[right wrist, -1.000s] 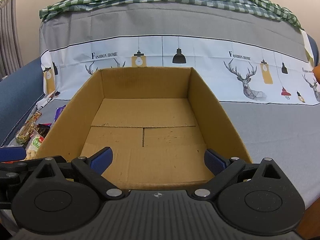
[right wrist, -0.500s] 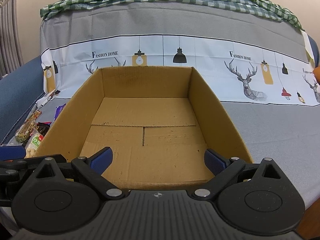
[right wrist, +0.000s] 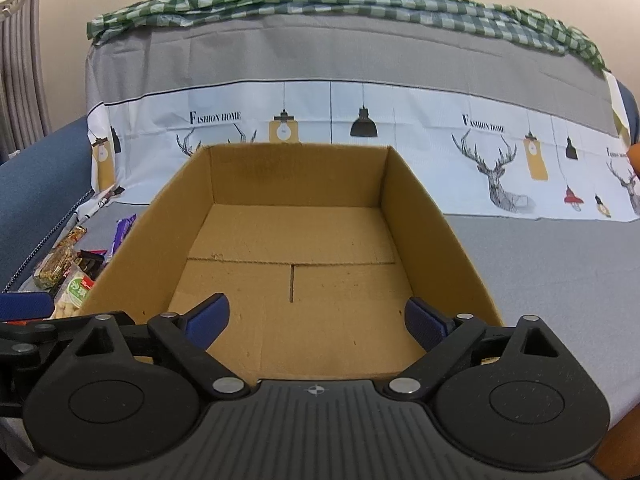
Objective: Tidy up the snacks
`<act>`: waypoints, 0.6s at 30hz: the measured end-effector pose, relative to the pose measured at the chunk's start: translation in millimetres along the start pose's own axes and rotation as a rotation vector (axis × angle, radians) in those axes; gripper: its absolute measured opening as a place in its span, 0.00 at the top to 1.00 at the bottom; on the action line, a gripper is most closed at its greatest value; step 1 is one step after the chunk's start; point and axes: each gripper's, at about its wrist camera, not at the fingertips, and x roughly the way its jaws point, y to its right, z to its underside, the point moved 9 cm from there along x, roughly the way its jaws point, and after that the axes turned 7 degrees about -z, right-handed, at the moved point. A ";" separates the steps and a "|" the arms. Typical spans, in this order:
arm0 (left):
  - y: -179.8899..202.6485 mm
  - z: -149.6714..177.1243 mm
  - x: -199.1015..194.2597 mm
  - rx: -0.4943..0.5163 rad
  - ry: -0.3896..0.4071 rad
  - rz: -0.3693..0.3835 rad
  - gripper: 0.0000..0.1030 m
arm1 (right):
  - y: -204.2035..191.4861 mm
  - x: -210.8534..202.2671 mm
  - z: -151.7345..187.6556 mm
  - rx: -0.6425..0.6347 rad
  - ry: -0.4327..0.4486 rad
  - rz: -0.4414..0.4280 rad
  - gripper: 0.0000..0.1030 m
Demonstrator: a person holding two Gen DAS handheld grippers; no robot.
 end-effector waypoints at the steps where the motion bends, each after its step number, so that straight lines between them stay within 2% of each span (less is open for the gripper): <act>1: -3.6 -1.7 -2.4 0.004 -0.002 0.007 0.29 | -2.0 -0.6 -1.3 -0.004 0.010 -0.003 0.19; 2: -8.8 -3.1 -3.7 -0.002 -0.023 0.017 0.38 | -4.0 -1.1 -3.1 -0.005 0.020 -0.008 0.24; 4: -22.6 -10.0 -6.8 -0.021 -0.055 0.052 0.77 | -10.0 -2.9 -8.2 -0.002 0.051 -0.026 0.46; 5: -33.4 -15.5 -7.8 -0.035 -0.080 0.058 0.83 | -14.1 -4.6 -10.8 0.013 0.068 -0.050 0.50; 7: -57.3 -33.8 -10.5 -0.046 -0.093 0.047 0.86 | -25.2 -8.0 -16.2 0.027 0.098 -0.099 0.61; 10: -95.0 -64.6 -12.1 -0.047 -0.084 0.062 0.86 | -49.9 -15.9 -23.0 0.045 0.122 -0.195 0.63; 13: -134.9 -83.4 -4.0 -0.049 -0.078 0.035 0.86 | -82.9 -23.8 -27.5 -0.013 0.146 -0.267 0.63; 17: -180.7 -64.0 24.2 -0.151 -0.112 0.044 0.86 | -132.8 -23.8 -24.0 -0.090 0.119 -0.384 0.63; 18: -189.0 -53.5 33.2 -0.155 -0.151 0.025 0.86 | -147.2 -22.0 -20.5 -0.118 0.109 -0.410 0.63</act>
